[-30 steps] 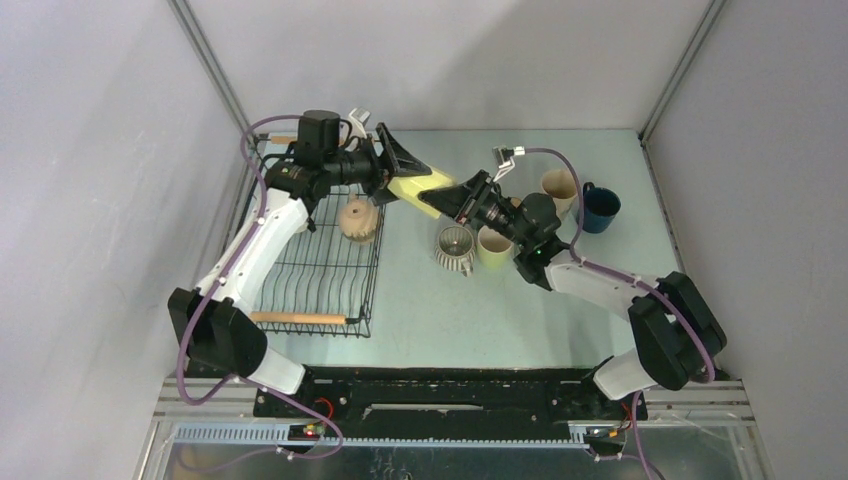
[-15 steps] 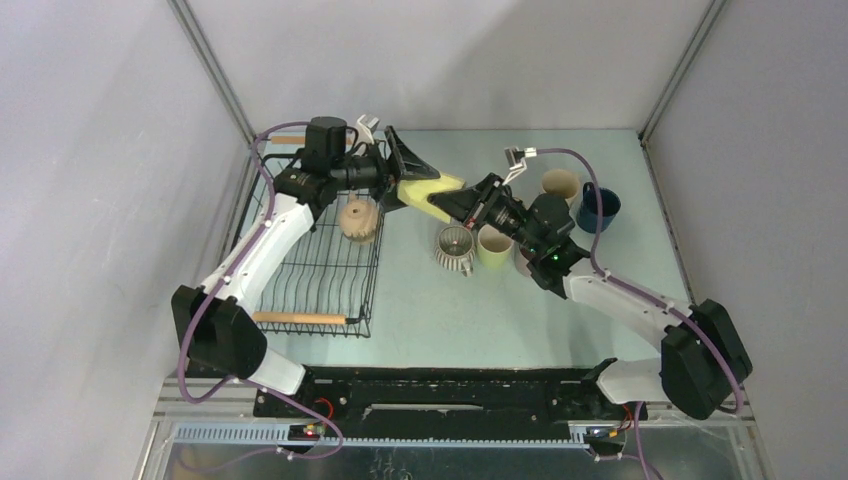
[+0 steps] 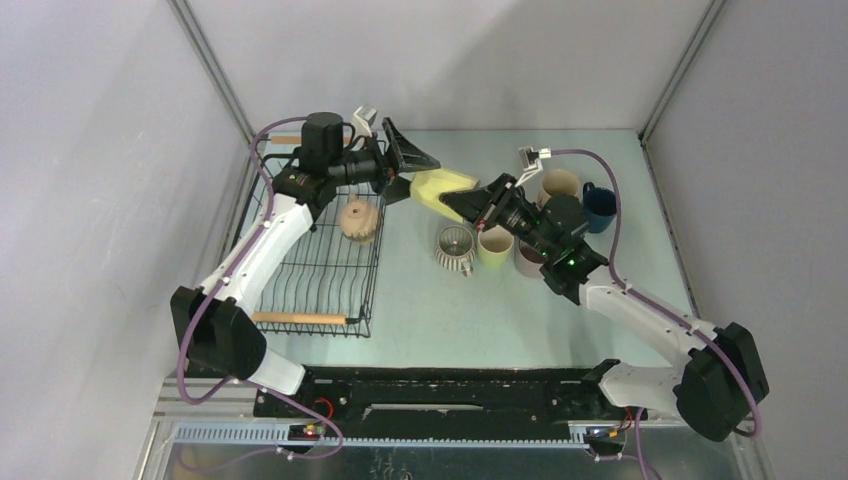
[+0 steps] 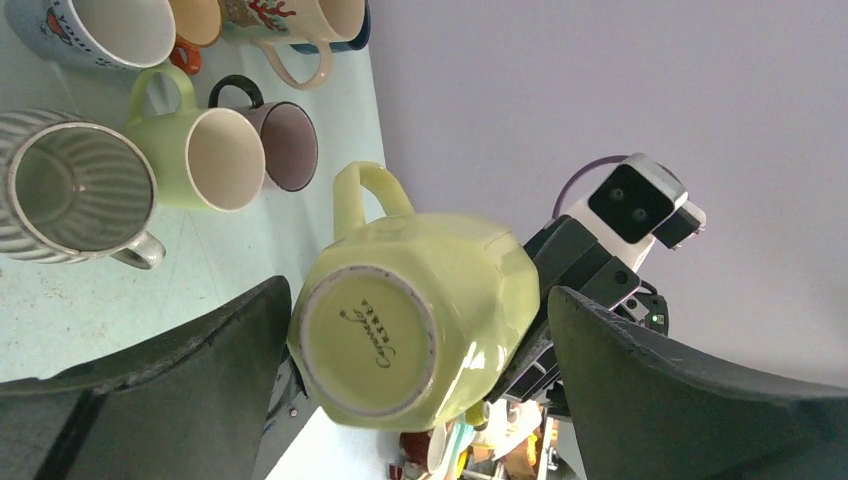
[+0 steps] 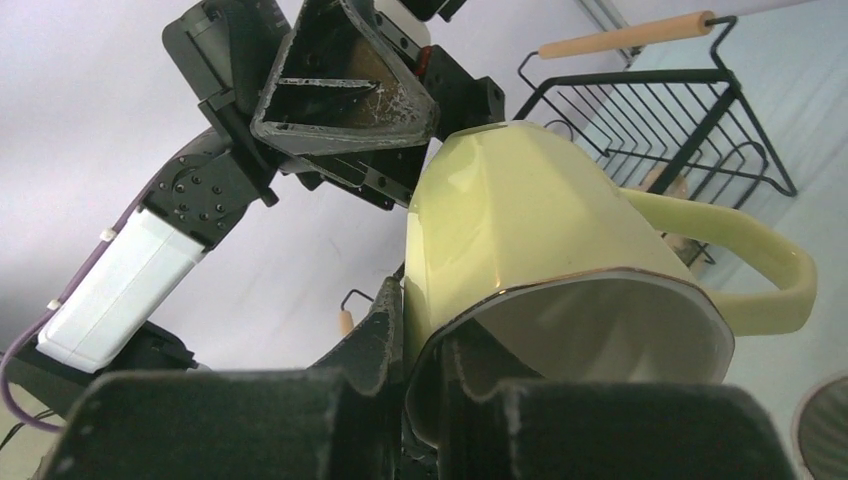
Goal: Unload the cups from the dish rack
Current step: Place the cup at the center of the board.
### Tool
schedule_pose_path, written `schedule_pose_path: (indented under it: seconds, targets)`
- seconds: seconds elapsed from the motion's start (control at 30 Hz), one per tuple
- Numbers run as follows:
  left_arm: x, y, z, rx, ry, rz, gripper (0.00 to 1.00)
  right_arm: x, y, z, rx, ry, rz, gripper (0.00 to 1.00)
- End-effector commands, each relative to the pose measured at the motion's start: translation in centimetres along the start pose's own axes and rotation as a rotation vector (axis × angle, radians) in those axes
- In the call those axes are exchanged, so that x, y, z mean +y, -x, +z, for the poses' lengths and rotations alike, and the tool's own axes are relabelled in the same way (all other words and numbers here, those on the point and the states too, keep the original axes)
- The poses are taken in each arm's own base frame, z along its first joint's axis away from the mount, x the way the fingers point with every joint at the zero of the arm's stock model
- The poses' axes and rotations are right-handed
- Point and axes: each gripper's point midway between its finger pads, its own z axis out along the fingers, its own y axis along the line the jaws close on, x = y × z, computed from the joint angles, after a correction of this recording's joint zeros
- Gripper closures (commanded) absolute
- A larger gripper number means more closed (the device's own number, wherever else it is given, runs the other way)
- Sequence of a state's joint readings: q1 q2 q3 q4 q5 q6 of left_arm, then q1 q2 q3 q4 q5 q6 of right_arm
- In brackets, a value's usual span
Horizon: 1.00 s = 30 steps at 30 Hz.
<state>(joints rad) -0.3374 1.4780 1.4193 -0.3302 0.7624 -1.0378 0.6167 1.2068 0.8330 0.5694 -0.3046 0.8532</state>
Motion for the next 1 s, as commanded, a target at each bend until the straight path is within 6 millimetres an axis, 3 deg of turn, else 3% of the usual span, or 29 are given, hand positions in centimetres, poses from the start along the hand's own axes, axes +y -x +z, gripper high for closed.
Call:
schedule_pose_path:
  seconds: [0.0,0.43,0.97]
  targets:
    - [-1.5,0.4,-1.4,-0.042,-0.019,0.092,0.00,2.8,3.6,-1.2,-0.101,0.022,-0.088,1.00]
    - [0.1,1.0,-4.7,-0.143,0.187,0.311,0.00,0.5,4.8,-7.2,-0.040,-0.304,-0.134,1.00]
    - [3.9,-3.6,-7.4,-0.179,0.383,0.566,0.00,-4.9,6.6,-15.4,0.031,-0.821,-0.132,1.00]
